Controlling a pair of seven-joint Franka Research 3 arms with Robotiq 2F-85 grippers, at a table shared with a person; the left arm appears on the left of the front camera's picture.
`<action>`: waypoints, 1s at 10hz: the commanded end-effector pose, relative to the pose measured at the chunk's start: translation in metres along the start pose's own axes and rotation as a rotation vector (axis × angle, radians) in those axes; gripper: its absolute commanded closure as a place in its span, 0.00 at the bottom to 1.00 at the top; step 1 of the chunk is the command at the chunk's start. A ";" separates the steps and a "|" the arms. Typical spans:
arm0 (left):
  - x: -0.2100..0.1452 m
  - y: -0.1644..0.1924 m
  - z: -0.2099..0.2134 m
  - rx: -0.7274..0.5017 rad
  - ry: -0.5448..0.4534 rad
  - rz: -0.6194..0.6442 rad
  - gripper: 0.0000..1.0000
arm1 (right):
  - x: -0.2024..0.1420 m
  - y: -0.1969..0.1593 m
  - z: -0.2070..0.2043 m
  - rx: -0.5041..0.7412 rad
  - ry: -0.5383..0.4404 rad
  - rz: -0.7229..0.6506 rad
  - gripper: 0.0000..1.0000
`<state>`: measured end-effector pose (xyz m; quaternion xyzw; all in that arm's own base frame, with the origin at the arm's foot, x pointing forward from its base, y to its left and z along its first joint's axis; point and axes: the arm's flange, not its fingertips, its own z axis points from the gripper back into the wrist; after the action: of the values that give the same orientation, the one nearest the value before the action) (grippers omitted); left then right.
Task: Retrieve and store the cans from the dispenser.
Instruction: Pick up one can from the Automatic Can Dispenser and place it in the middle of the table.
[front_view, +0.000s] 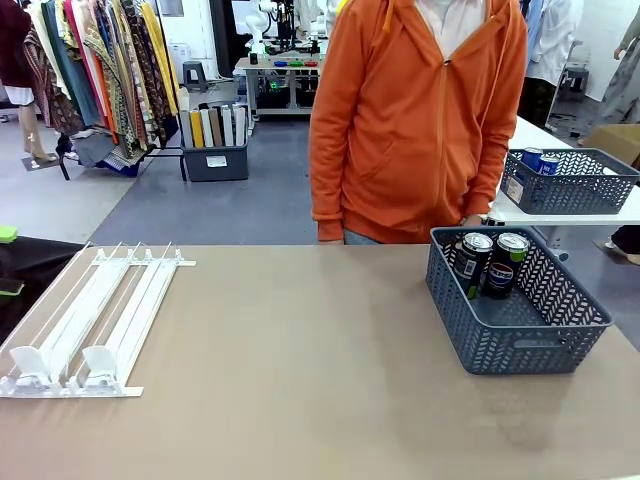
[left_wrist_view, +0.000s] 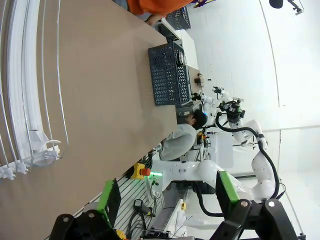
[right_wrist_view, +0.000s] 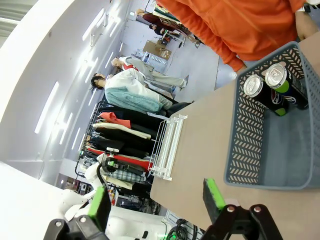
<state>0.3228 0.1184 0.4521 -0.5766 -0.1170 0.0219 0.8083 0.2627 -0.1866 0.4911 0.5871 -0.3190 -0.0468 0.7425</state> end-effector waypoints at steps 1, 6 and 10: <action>0.000 -0.004 0.000 -0.021 -0.009 0.011 0.00 | 0.004 0.003 -0.002 0.027 -0.020 0.012 0.00; 0.000 -0.004 0.000 -0.021 -0.009 0.011 0.00 | 0.004 0.003 -0.002 0.027 -0.020 0.012 0.00; 0.000 -0.004 0.000 -0.021 -0.009 0.011 0.00 | 0.004 0.003 -0.002 0.027 -0.020 0.012 0.00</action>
<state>0.3228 0.1184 0.4521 -0.5767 -0.1169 0.0219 0.8083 0.2627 -0.1866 0.4911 0.5871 -0.3190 -0.0468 0.7425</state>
